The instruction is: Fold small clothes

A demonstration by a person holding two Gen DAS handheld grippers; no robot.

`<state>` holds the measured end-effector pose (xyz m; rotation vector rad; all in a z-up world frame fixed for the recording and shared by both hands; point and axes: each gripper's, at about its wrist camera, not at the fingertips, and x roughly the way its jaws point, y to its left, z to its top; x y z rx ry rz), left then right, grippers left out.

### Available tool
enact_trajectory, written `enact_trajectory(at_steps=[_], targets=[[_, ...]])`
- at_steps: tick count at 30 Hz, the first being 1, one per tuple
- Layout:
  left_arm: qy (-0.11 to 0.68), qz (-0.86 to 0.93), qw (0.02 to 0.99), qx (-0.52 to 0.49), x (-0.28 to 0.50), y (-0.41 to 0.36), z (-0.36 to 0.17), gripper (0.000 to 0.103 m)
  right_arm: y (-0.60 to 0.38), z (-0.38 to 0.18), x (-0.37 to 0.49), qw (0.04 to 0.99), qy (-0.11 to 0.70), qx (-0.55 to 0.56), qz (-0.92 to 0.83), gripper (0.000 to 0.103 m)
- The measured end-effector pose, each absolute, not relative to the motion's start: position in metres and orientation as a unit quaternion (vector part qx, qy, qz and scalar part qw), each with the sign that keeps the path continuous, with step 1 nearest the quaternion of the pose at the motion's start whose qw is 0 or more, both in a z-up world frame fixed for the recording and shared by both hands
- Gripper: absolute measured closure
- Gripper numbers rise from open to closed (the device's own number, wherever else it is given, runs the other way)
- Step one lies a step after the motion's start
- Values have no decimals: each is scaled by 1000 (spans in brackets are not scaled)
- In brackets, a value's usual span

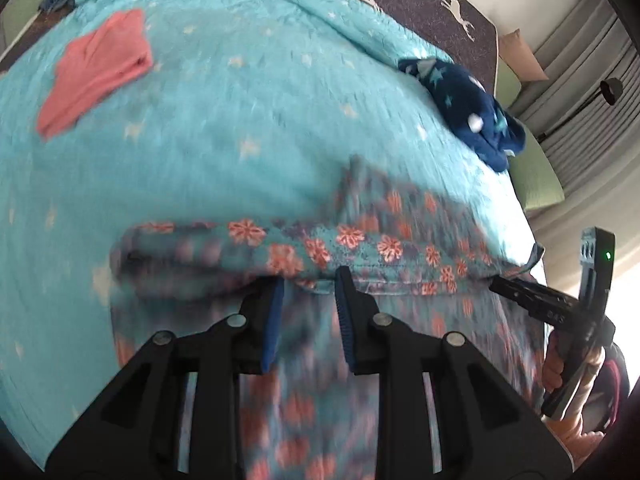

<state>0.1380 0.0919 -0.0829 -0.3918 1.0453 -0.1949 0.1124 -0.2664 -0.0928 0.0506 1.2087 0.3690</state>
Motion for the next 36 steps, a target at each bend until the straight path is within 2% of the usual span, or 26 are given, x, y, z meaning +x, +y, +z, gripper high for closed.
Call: enact_trajectory(at_steps=[5, 8, 10, 16, 18, 20, 22, 23, 24, 26, 29, 31, 32, 35, 36], targets=[[439, -77, 866, -227, 160, 106, -58, 75, -277, -82, 146, 840, 520, 61, 143, 69], [407, -76, 879, -238, 147, 112, -43, 61, -290, -76, 148, 847, 505, 100, 134, 69], [399, -71, 883, -235, 130, 116, -39, 60, -298, -73, 143, 850, 500, 108, 127, 69], [406, -101, 877, -235, 72, 114, -39, 58, -334, -65, 108, 849, 498, 133, 116, 65], [417, -131, 870, -227, 57, 106, -44, 51, -335, -66, 91, 842, 505, 126, 141, 65], [436, -116, 870, -198, 50, 100, -61, 50, -333, -73, 81, 832, 518, 119, 158, 65], [465, -58, 867, -169, 52, 104, -82, 50, -338, -86, 78, 826, 533, 116, 140, 65], [483, -19, 860, -166, 53, 110, -95, 58, -345, -94, 79, 827, 539, 116, 112, 65], [478, -8, 860, -177, 48, 114, -97, 62, -352, -98, 78, 826, 543, 125, 84, 70], [458, -26, 865, -203, 32, 117, -82, 59, -365, -91, 68, 823, 538, 167, 71, 73], [424, -62, 882, -199, 12, 111, -56, 54, -362, -62, 42, 846, 507, 136, 91, 71], [418, -79, 886, -187, 7, 106, -52, 51, -355, -50, 26, 852, 497, 115, 113, 62], [419, -85, 885, -182, 6, 105, -55, 50, -349, -48, 18, 848, 500, 114, 136, 61], [464, -21, 868, -176, 11, 116, -89, 50, -333, -59, 4, 824, 525, 110, 181, 61], [469, -11, 864, -179, 10, 119, -98, 60, -330, -66, 0, 822, 535, 93, 169, 61]])
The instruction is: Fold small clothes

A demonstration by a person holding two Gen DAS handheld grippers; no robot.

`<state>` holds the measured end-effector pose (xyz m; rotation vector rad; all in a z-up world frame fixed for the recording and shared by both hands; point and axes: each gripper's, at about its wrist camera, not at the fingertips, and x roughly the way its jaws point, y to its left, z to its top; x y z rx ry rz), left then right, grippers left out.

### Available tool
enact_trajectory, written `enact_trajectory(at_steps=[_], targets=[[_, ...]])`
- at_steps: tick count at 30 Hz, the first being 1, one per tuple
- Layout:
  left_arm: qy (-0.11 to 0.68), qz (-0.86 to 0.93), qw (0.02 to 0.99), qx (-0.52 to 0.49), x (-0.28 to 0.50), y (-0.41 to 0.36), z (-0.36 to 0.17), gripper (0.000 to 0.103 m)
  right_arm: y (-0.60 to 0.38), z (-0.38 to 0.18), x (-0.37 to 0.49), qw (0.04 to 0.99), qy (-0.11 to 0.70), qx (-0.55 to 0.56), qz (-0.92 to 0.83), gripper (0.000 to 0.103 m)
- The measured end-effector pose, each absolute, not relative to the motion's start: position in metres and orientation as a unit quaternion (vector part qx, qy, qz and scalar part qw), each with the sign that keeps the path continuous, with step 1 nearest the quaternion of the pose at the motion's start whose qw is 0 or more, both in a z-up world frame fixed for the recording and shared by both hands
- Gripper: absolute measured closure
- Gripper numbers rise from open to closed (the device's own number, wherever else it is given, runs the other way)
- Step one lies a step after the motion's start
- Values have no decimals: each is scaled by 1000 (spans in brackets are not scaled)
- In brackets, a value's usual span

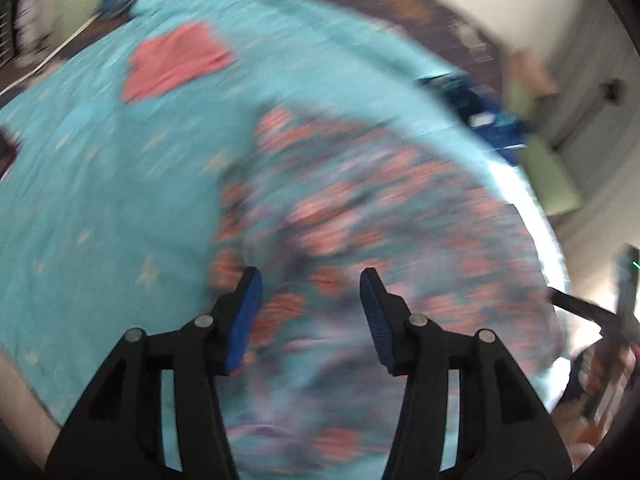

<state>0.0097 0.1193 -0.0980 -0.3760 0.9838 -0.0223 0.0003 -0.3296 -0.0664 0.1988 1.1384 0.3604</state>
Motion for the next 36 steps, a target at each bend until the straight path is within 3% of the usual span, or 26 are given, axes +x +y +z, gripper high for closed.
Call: enact_trajectory(at_steps=[2, 4, 9, 15, 21, 28, 36], targets=[[452, -7, 873, -183, 1, 121, -95, 60, -326, -84, -4, 829, 550, 27, 100, 61], [454, -14, 874, -176, -8, 116, -81, 54, -326, -89, -11, 838, 542, -4, 57, 47], [446, -21, 880, -164, -20, 116, -67, 45, -325, -62, -29, 854, 512, 34, 83, 47], [470, 8, 846, -252, -39, 151, -95, 45, -284, -54, -49, 851, 503, -6, 154, 45], [465, 0, 845, -263, -57, 156, -107, 44, -280, -93, -46, 831, 537, -29, 140, 45], [469, -2, 844, -261, -58, 156, -106, 44, -294, -76, -59, 856, 499, -105, 79, 45], [469, -5, 844, -262, -58, 157, -107, 44, -380, -77, -60, 848, 528, 26, -21, 45]])
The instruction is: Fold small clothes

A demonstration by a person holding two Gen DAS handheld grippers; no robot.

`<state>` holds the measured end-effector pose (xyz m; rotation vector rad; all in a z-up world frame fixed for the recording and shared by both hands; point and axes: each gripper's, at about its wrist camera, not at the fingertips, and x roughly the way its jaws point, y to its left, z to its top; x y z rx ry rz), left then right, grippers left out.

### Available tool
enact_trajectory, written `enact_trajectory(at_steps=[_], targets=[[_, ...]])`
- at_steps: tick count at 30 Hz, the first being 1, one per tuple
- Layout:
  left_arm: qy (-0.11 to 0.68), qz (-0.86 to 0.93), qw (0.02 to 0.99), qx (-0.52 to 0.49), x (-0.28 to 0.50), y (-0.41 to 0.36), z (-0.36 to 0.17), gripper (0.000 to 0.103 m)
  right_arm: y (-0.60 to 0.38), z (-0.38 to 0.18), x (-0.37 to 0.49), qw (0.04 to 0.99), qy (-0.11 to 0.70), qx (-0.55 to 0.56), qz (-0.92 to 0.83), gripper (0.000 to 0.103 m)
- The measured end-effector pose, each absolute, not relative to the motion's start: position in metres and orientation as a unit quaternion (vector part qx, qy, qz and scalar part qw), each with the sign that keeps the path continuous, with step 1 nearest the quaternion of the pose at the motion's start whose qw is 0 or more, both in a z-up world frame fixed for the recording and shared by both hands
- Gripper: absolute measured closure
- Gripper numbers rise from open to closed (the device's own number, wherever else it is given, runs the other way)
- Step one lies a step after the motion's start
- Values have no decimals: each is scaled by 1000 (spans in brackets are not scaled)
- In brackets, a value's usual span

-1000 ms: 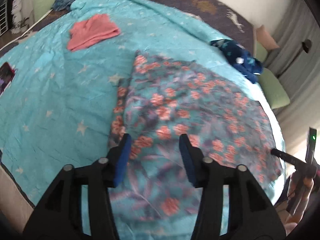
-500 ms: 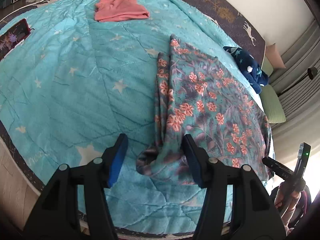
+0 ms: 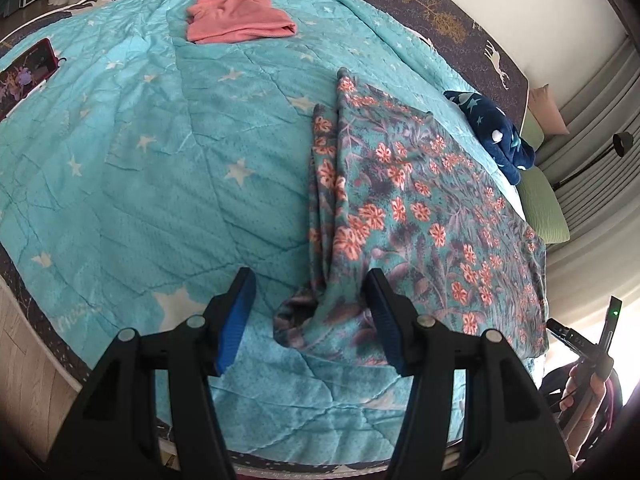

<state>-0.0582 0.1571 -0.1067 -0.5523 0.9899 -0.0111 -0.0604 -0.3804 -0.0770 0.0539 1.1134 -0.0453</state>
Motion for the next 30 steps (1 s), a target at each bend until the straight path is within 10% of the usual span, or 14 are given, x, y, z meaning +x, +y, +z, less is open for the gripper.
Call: enact_trajectory(at_steps=[23, 24, 25, 30], targets=[[481, -1, 833, -274, -52, 161, -107, 44, -374, -94, 136, 817, 538, 184, 96, 44], [482, -2, 832, -276, -52, 161, -107, 44, -373, -101, 145, 803, 551, 201, 108, 57], [482, -4, 830, -279, -51, 162, -107, 44, -370, -105, 151, 791, 562, 208, 121, 94], [489, -15, 828, -275, -48, 162, -107, 44, -371, -73, 151, 854, 487, 163, 88, 100]])
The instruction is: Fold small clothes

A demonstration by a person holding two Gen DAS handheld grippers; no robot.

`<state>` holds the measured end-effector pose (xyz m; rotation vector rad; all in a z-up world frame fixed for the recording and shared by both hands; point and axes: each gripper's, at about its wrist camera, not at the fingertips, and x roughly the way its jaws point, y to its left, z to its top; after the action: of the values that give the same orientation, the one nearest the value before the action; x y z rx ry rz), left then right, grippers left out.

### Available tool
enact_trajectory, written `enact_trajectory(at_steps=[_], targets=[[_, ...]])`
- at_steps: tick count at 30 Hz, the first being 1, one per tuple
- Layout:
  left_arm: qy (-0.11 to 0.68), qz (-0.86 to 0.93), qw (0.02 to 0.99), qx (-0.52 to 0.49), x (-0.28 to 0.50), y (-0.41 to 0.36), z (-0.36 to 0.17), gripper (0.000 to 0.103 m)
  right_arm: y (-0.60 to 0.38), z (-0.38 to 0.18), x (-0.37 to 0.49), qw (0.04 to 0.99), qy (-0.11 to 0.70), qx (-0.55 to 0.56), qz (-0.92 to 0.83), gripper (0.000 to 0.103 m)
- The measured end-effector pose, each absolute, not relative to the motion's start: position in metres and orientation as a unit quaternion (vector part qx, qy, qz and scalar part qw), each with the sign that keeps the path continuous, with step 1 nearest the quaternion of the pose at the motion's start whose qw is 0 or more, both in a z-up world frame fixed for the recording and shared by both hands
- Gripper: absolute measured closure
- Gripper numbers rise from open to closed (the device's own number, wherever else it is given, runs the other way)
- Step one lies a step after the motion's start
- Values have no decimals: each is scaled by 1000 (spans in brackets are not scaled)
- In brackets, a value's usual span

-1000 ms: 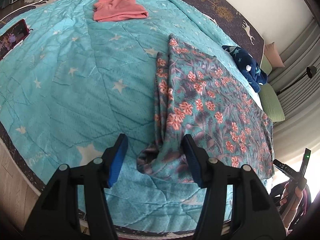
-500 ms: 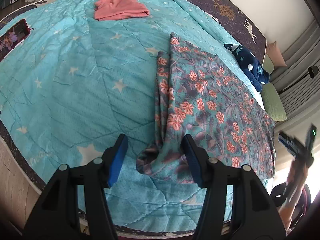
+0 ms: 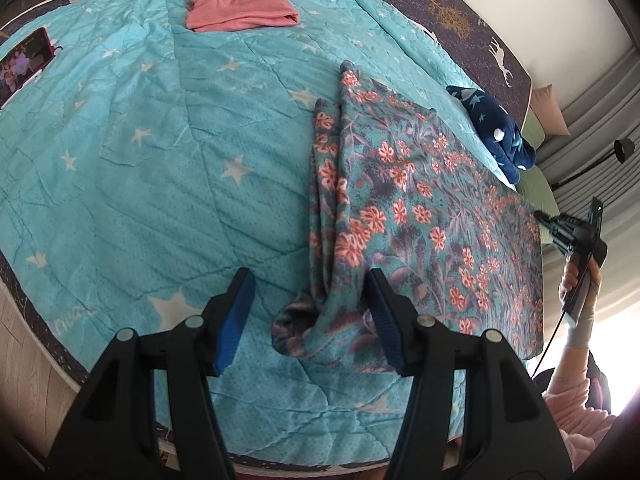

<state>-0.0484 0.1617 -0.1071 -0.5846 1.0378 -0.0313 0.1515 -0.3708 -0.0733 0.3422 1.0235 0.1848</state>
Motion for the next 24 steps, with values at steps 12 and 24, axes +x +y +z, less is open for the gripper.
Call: enact_trajectory(at_steps=[12, 24], targets=[[485, -49, 824, -290, -45, 163, -105, 73, -314, -52, 69, 863, 480, 27, 154, 74], [477, -46, 818, -319, -54, 172, -104, 73, -93, -89, -66, 753, 446, -208, 437, 53]])
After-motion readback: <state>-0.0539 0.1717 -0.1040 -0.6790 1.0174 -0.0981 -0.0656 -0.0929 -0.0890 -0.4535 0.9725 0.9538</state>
